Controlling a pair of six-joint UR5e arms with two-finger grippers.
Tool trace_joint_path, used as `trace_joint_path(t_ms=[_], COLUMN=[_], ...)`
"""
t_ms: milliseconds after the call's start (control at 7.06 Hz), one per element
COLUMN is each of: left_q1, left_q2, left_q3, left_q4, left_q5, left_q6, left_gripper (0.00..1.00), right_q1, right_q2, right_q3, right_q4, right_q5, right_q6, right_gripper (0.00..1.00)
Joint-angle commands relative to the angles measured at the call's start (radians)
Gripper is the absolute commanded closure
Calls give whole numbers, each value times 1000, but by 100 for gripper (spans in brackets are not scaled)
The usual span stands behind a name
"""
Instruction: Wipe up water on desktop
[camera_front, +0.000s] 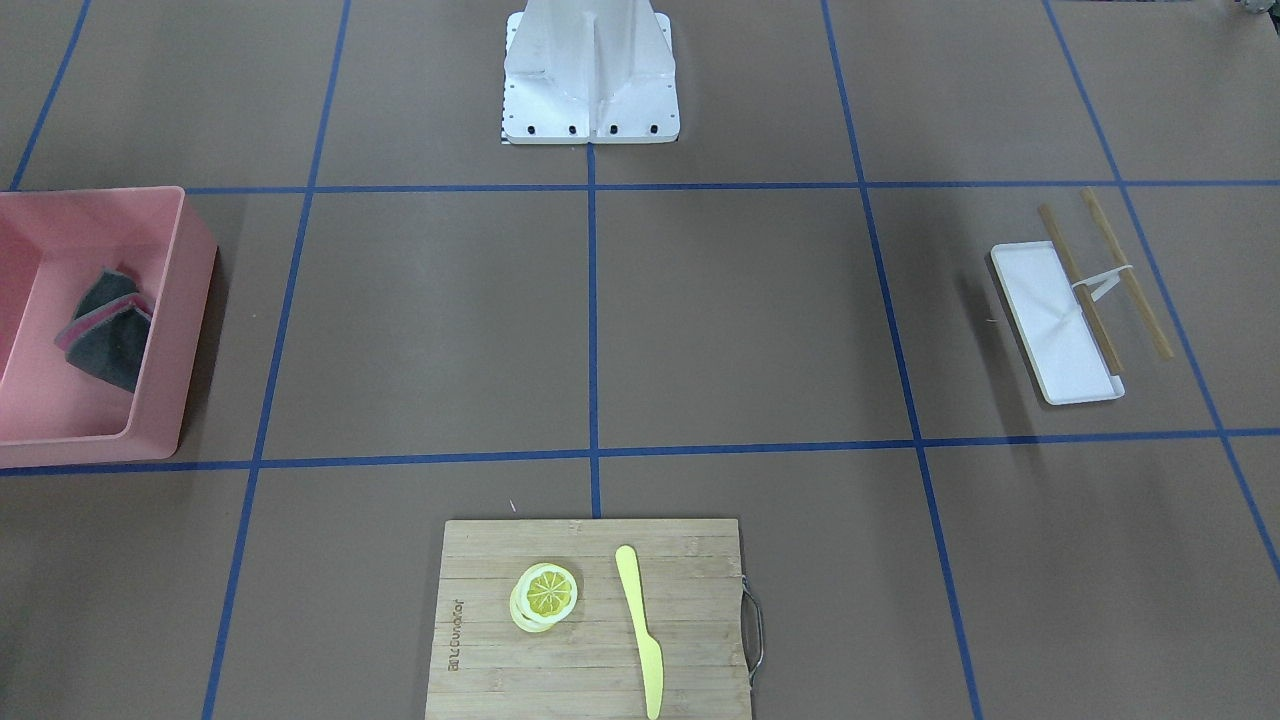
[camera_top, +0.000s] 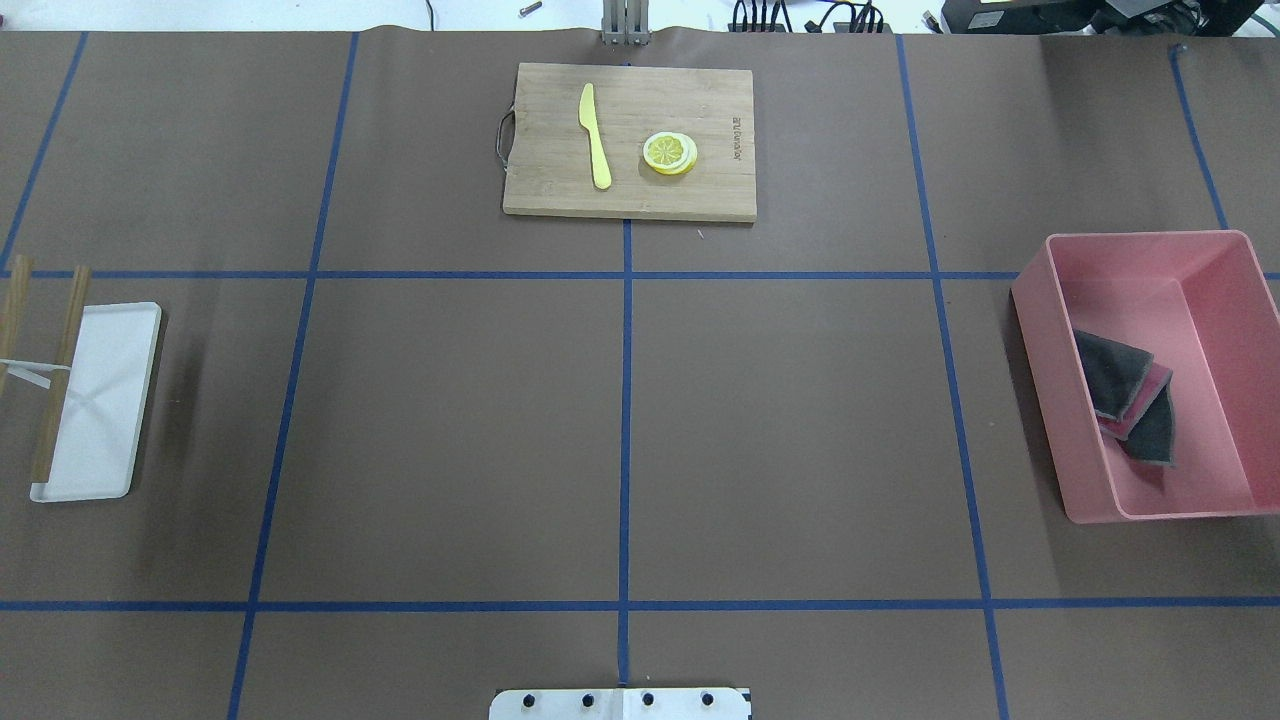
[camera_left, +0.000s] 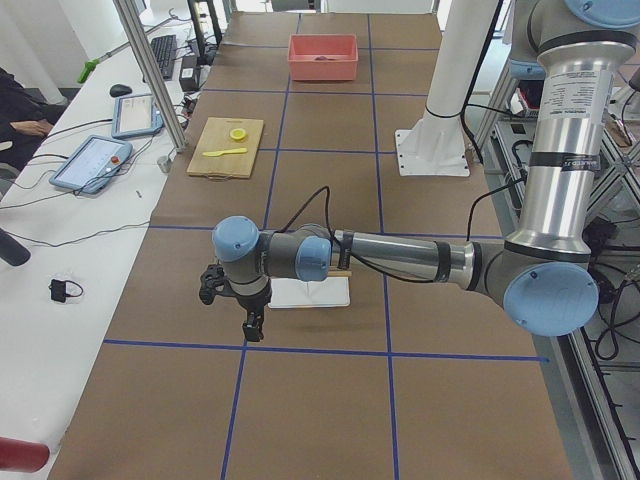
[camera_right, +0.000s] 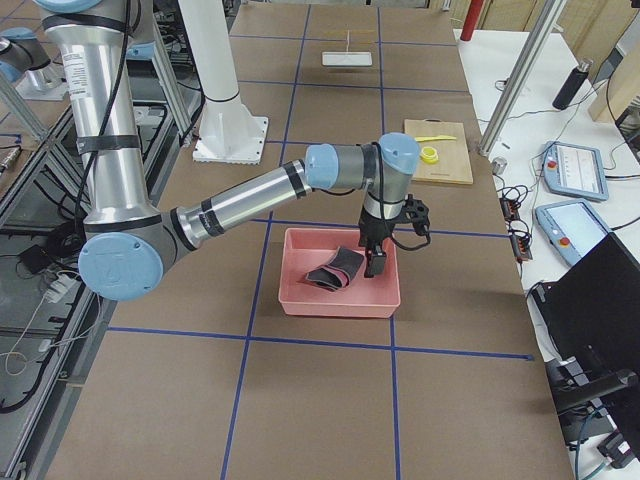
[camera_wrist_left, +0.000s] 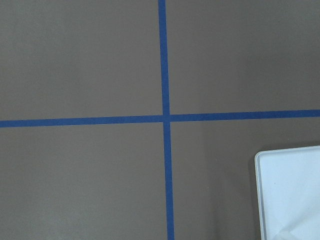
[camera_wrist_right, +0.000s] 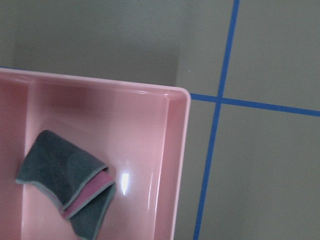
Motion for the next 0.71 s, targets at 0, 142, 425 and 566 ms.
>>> trace_joint_path(t_ms=[0,142,425,566], left_q1=[-74,-79,-79,-79], left_q2=[11,16,36,36], left_q3=[2,7,7,7], left_q4=[82,99,98,98], left_q5=[4,4,6,6], left_q6=[187,203,203,203], left_gripper=[1,1,1,1], right_q1=[60,71,101,101], right_q2=[-24,-42,-53,-62], right_q3=[-102,-122,-276,-347], right_q4=[64,100,262,392], right_q5=[6,6,81,130], right_q6=[-4,-3,-4,2], right_gripper=[0,0,0,0])
